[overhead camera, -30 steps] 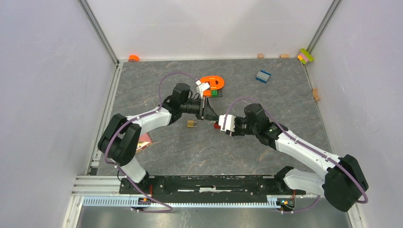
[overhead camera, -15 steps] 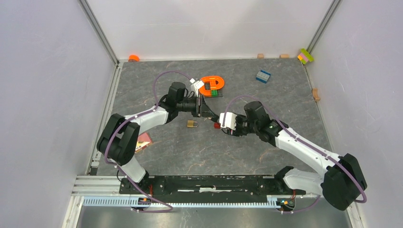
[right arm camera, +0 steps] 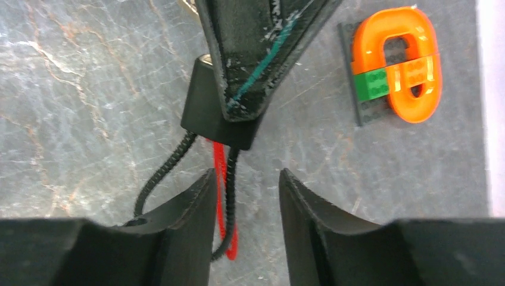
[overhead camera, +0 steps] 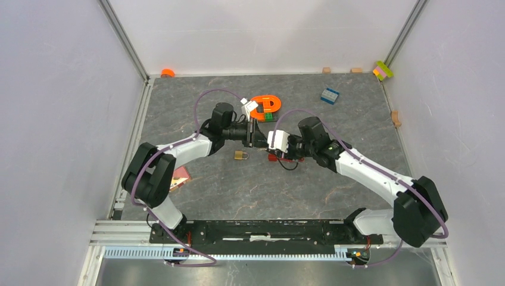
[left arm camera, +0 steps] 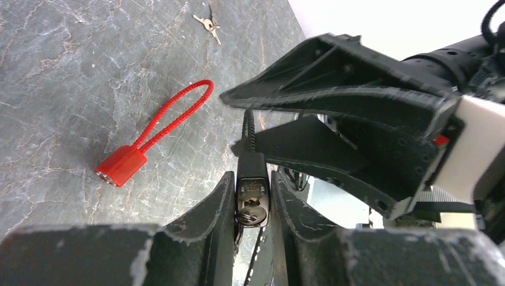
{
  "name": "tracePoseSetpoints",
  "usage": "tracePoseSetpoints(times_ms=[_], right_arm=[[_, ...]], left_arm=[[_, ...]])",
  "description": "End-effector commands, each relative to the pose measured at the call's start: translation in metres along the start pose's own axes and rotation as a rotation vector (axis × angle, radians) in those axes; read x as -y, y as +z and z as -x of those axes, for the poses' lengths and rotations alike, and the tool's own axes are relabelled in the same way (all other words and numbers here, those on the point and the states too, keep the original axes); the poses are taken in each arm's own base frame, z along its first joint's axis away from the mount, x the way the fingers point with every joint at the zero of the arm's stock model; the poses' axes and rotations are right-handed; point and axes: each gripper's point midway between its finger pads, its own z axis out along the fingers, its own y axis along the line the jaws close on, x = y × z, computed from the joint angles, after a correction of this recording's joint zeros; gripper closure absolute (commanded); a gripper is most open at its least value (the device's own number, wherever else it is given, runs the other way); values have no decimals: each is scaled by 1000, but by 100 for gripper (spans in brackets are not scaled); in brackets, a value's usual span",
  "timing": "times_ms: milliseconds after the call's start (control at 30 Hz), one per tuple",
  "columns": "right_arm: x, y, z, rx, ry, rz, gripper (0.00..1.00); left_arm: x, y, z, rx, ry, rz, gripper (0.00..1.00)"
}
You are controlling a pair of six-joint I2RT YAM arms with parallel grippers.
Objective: Unlock with the key
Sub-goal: Unlock the lock.
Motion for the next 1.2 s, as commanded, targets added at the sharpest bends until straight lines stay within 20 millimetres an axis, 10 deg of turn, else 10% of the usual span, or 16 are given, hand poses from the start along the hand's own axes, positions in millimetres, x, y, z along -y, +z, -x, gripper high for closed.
tracePoseSetpoints(times_ms=[0,133,667,1167], right_arm=[[3,9,21,76,1,28,62],[-13,11,27,124,-4,69,99],[-43,18,61,174,-157,98,100],[-28,18,71,198,-119,40,100]], left_arm=[[18,0,7,18,8,-67,98],[9,3,12,52,-31,-17,98],[-28,17,-8,27,-157,174,98],[-11,39,-28,-46,-143,114,98]])
